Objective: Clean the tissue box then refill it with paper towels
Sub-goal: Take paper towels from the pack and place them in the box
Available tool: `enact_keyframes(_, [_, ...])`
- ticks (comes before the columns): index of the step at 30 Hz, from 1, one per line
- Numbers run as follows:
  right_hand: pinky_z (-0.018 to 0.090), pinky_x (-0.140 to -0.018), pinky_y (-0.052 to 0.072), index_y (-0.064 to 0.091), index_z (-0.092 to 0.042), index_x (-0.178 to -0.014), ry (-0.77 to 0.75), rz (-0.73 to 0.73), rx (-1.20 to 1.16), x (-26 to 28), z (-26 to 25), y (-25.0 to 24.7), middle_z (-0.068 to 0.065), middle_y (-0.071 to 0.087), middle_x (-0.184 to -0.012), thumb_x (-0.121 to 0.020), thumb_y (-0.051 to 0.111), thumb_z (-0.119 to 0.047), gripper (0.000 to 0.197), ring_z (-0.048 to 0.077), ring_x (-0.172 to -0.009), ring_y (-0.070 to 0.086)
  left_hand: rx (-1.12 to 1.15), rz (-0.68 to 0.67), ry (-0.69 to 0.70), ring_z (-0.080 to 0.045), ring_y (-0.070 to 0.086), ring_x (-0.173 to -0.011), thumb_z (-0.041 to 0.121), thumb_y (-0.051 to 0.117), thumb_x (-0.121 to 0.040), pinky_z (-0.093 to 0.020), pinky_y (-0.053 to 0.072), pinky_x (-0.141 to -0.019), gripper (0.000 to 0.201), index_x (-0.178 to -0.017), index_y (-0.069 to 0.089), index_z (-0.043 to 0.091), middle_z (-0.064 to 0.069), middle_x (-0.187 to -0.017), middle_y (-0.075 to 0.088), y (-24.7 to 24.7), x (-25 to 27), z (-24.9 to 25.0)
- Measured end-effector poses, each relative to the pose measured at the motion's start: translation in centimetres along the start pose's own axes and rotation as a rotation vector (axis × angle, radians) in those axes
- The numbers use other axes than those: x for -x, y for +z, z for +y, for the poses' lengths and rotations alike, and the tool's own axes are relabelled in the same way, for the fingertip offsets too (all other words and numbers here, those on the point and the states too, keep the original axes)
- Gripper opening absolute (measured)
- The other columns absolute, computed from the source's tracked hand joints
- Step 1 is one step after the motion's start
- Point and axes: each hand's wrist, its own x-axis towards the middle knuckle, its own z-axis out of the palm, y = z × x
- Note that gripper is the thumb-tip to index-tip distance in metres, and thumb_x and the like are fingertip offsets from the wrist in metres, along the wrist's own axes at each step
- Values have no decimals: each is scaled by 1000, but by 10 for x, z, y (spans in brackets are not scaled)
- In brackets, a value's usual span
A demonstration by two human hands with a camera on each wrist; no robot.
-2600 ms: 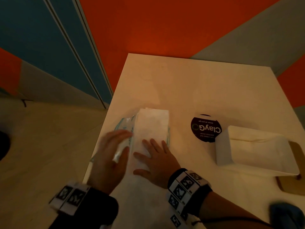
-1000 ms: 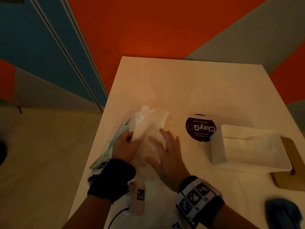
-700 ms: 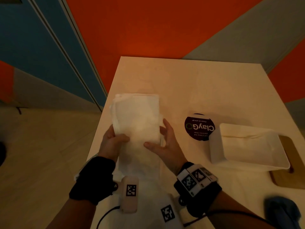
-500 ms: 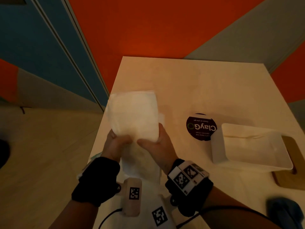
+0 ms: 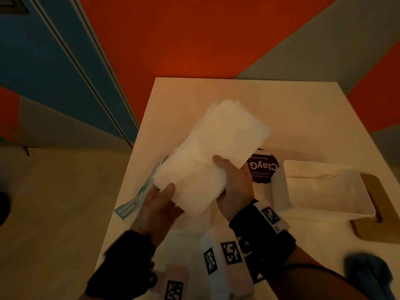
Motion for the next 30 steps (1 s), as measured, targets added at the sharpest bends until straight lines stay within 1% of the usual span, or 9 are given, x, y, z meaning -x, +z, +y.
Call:
enact_keyframes(4, [53, -88, 52, 57, -13, -118, 17, -81, -29, 12, 2, -2, 9, 68, -108, -81, 57, 6, 42, 32, -97, 64, -28, 202, 27, -27, 61, -105, 24, 64, -61, -39, 60, -72, 68, -126, 48, 18, -9, -118, 64, 29, -5, -4])
enact_keyframes(9, [39, -81, 58, 52, -11, -126, -41, -81, -12, 7, -44, -32, 9, 63, -121, -62, 66, -8, 65, 27, -105, 62, -162, 161, 28, -23, 60, -101, 11, 75, -59, -39, 53, -72, 70, -124, 50, 21, -2, -111, 63, 31, -11, 1])
enact_keyframes(12, [35, -68, 61, 56, -13, -121, -86, -44, 150, 1, -84, -66, 12, 64, -118, -69, 64, -3, 54, 27, -100, 64, -246, 115, -11, -16, 63, -87, 6, 67, -72, -34, 55, -68, 36, -102, 60, 24, 1, -97, 66, 41, -19, -7])
enact_keyframes(14, [36, -66, 61, 50, -13, -126, -110, 17, 337, 2, -107, -91, 9, 60, -117, -77, 61, 3, 53, 27, -99, 62, -322, 73, -48, -7, 66, -74, 6, 62, -76, -28, 56, -64, 24, -87, 62, 28, 8, -84, 69, 56, -24, -15])
enact_keyframes(17, [44, -73, 56, 42, -14, -129, -158, 99, 583, 10, -138, -125, 5, 57, -109, -80, 61, 4, 56, 22, -88, 59, -412, -17, -91, -16, 64, -83, 3, 62, -77, -31, 54, -75, 24, -91, 64, 23, 2, -88, 68, 90, -33, -29])
enact_keyframes(22, [52, -80, 51, 40, -8, -125, -261, 293, 992, 12, -180, -177, 24, 54, -121, -75, 69, 2, 58, 39, -103, 55, -570, -116, -98, -25, 58, -92, -6, 52, -82, -31, 49, -76, 27, -91, 57, 19, -8, -94, 61, 161, -54, -56])
enact_keyframes(25, [49, -78, 50, 39, -5, -123, -278, 371, 1245, 6, -193, -198, 28, 55, -120, -76, 69, 1, 56, 43, -103, 54, -900, -146, -12, -29, 54, -109, 4, 58, -81, -31, 42, -82, 34, -113, 48, 12, -13, -115, 56, 188, -66, -76])
enact_keyframes(27, [43, -74, 49, 38, -7, -121, -259, 377, 1470, 0, -193, -207, 27, 58, -116, -76, 68, -2, 54, 44, -99, 57, -1213, -157, 37, -31, 54, -109, 10, 58, -81, -33, 44, -84, 45, -122, 39, 8, -15, -119, 56, 200, -75, -89])
enact_keyframes(30, [46, -79, 52, 40, -8, -118, -245, 298, 1760, -8, -189, -214, 28, 63, -108, -74, 67, -6, 51, 43, -95, 59, -1561, -205, 67, -32, 56, -106, 11, 54, -82, -39, 46, -87, 48, -124, 32, 11, -15, -120, 56, 211, -85, -106])
